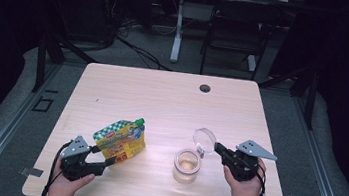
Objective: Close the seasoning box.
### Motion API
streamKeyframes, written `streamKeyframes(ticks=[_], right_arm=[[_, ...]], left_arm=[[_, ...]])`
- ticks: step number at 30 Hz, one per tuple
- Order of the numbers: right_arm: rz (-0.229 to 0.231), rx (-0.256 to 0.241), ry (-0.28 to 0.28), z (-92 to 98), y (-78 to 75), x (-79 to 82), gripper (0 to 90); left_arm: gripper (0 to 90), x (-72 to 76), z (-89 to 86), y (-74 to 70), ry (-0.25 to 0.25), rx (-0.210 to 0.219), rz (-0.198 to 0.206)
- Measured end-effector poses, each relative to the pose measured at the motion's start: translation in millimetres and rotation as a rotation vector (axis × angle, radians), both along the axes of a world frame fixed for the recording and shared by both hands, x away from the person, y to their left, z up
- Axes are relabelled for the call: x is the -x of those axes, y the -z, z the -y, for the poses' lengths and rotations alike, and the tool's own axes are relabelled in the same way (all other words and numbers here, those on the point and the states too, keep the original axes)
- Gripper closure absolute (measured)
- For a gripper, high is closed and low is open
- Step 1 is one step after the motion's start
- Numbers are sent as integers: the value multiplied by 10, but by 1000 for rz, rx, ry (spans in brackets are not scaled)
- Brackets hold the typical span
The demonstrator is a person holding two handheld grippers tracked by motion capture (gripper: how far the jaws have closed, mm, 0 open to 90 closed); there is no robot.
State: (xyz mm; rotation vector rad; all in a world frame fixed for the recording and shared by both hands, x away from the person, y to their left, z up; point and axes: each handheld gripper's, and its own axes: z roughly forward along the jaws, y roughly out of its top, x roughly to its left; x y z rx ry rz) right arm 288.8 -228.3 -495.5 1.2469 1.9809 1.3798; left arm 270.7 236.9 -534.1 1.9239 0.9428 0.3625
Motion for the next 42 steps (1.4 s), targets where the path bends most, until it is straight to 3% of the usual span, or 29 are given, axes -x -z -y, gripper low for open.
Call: streamKeyframes(ticks=[25, 32, 42], right_arm=[[14, -1, -50, -120, -10, 61, 895], [15, 57, -108, -258, 11, 80, 886], [15, 58, -112, -269, 11, 87, 879]], left_arm=[[365, 0, -2, 2, -7, 1, 4], [365, -2, -6, 6, -6, 8, 11], [366, 5, -8, -5, -5, 12, 16]])
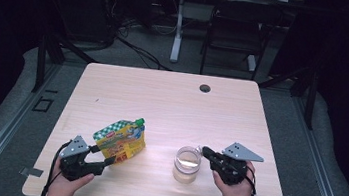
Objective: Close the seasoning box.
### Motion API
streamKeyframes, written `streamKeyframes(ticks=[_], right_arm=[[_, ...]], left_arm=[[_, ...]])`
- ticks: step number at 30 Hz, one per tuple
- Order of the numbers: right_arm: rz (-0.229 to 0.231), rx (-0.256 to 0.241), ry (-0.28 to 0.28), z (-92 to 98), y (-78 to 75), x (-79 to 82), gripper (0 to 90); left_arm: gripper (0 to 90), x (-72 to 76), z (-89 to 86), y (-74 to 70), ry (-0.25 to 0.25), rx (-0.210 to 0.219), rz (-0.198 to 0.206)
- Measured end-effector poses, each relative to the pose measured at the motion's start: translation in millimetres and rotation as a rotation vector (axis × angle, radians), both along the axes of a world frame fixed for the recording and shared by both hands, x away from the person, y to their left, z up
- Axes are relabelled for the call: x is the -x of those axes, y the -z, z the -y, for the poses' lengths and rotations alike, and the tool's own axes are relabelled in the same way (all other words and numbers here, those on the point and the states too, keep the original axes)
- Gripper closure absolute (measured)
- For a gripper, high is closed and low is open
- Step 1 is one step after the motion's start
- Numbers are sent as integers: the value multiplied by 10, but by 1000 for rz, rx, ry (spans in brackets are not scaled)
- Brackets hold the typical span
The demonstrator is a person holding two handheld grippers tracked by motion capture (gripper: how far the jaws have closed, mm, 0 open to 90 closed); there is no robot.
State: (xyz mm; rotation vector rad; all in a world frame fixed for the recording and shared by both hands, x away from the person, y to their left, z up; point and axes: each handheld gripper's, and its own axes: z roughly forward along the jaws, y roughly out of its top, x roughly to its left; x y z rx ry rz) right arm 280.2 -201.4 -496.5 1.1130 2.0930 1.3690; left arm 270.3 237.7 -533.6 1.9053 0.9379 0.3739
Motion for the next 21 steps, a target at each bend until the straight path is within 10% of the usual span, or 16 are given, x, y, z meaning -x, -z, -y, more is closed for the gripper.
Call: streamKeyframes(ticks=[21], right_arm=[[4, -29, 2, 70, -126, 21, 790]], left_arm=[[364, 81, -105, -201, -21, -8, 27]])
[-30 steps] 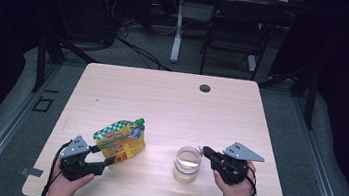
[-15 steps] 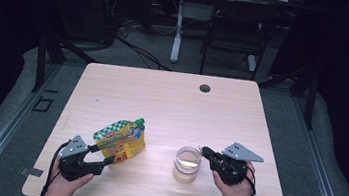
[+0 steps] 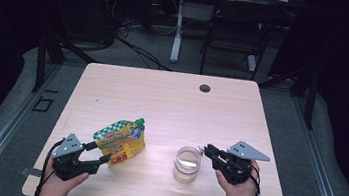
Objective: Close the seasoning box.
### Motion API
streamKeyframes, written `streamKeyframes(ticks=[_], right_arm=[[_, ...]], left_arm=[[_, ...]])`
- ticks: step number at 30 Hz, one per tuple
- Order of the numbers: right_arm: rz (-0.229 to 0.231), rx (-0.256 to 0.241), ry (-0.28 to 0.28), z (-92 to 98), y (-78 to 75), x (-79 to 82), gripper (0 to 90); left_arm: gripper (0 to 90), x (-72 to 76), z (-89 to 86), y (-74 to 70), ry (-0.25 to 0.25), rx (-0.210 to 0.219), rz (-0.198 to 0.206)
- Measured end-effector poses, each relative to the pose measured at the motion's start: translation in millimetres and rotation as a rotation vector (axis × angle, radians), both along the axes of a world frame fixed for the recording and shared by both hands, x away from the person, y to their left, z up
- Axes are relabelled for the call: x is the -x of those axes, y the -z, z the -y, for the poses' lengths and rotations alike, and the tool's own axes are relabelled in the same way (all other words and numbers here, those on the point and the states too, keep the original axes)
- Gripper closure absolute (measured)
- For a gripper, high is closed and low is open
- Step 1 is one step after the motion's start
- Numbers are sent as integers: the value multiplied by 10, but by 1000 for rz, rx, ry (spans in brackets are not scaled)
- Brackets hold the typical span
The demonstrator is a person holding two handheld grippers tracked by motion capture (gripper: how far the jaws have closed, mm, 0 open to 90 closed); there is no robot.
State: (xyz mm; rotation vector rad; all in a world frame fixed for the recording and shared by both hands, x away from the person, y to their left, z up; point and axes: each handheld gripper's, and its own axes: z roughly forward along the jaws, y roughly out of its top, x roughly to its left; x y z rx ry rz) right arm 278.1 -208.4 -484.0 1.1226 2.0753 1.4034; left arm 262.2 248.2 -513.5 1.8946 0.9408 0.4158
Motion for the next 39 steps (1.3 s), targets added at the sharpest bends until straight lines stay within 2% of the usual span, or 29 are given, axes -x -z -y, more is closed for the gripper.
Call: streamKeyframes(ticks=[8, 11, 19, 25, 29, 36, 39], right_arm=[[-4, -11, -7, -34, -41, -5, 712], [-11, -2, -10, -58, -59, -7, 647], [2, 6, 0, -36, -49, 43, 534], [1, -6, 38, 105, -55, 86, 458], [-8, -19, 59, 181, -34, 112, 431], [-59, -6, 101, 390, 75, 194, 402], [-86, -4, 139, 512, 169, 223, 394]], left_arm=[[364, 88, -112, -54, 2, -14, 6], [364, 132, -165, -61, -6, -17, 15], [364, 193, -347, -43, -57, 22, 23], [364, 190, -450, -31, -89, 42, 30], [364, 187, -494, -23, -105, 36, 21], [365, 139, -555, 65, -139, 32, -7], [365, 122, -591, 107, -154, 26, -25]])
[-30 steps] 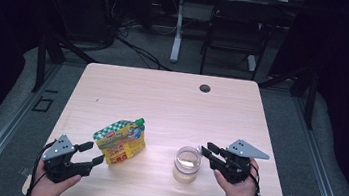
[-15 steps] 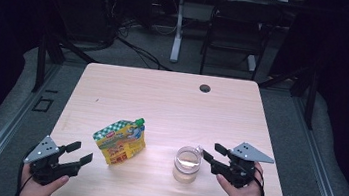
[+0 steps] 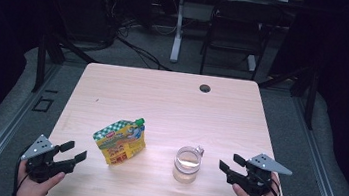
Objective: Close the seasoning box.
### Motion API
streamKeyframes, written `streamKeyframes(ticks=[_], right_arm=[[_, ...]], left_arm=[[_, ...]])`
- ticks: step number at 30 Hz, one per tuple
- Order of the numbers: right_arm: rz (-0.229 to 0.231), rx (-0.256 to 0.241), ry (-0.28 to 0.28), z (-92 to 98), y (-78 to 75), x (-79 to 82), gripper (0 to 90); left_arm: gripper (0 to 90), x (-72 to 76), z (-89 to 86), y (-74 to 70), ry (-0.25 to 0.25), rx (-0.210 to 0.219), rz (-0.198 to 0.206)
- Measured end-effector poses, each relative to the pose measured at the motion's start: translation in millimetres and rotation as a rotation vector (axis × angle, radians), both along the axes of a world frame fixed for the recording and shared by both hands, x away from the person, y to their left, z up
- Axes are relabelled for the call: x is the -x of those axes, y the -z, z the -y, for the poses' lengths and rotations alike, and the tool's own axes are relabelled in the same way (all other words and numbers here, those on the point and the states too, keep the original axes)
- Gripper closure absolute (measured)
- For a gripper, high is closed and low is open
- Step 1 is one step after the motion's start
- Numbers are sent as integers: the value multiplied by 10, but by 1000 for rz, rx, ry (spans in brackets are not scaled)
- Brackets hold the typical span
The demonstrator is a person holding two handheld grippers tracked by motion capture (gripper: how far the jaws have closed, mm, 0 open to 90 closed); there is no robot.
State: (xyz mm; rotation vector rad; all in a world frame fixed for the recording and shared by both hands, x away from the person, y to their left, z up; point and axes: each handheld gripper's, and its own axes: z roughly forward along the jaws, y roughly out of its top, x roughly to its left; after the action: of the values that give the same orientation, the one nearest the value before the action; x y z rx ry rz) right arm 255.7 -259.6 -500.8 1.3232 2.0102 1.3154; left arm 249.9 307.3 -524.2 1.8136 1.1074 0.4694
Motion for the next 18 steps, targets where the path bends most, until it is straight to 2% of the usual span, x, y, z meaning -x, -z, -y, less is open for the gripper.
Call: streamKeyframes(ticks=[2, 12, 18], right_arm=[[-10, -1, 20, 57, 50, 13, 389], [-28, -7, 105, 281, 246, 24, 375], [-37, -27, 126, 332, 321, 23, 375]], left_arm=[[365, -6, -4, 17, -5, 6, 6], [366, -55, -76, 121, -38, 3, -26], [366, -98, -89, 190, -43, -8, -51]])
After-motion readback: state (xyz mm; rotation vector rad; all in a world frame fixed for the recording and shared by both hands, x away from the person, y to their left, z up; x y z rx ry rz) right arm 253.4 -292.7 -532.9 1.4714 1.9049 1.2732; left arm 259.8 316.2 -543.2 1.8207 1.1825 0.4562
